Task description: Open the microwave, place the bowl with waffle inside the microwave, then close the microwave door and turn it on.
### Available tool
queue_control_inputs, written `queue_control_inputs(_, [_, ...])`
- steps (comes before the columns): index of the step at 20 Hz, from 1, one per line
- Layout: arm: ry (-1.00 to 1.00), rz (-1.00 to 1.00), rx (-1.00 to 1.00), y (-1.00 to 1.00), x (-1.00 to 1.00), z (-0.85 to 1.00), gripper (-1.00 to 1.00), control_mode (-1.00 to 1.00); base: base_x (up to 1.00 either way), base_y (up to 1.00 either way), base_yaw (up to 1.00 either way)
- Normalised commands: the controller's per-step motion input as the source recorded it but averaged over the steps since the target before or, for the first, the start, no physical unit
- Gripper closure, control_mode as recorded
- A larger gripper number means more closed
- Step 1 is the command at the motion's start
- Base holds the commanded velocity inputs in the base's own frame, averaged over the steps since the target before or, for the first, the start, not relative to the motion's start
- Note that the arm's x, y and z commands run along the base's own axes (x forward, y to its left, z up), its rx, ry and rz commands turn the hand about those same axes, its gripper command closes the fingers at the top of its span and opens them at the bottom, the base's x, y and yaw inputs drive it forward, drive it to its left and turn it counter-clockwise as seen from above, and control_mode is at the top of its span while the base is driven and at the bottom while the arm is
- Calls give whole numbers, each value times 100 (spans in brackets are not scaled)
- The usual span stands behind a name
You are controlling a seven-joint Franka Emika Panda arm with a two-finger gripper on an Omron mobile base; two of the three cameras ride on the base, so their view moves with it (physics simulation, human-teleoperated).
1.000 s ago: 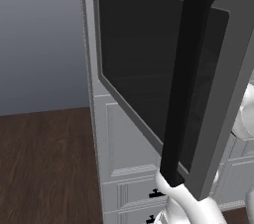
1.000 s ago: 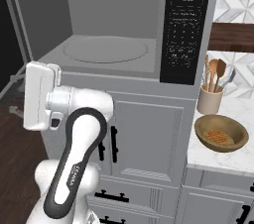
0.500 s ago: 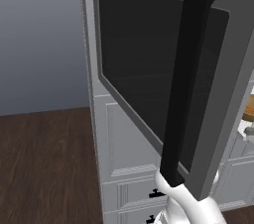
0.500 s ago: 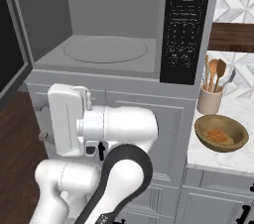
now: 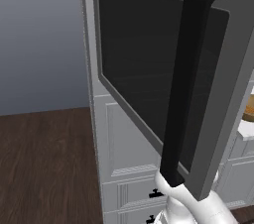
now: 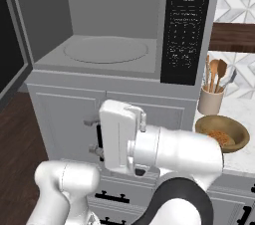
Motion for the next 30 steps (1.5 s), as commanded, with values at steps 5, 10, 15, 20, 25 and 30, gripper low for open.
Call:
queue_control_inputs(5, [5, -51, 0, -100, 49, -49, -100, -100, 0, 0, 0])
queue_control_inputs(10, [-3, -45, -16, -100, 64, -48, -100, -100, 0, 0, 0])
queue_control_inputs(15, [23, -24, -29, -86, 61, -56, -100, -100, 0, 0, 0])
queue_control_inputs(20, [45, -30, -10, -45, 87, -23, -100, -100, 0, 0, 0])
queue_control_inputs(25, [6, -3, 0, -9, 20, -1, -100, -100, 0, 0, 0])
queue_control_inputs(30, [11, 0, 0, -50, 55, -31, -100, -100, 0, 0, 0])
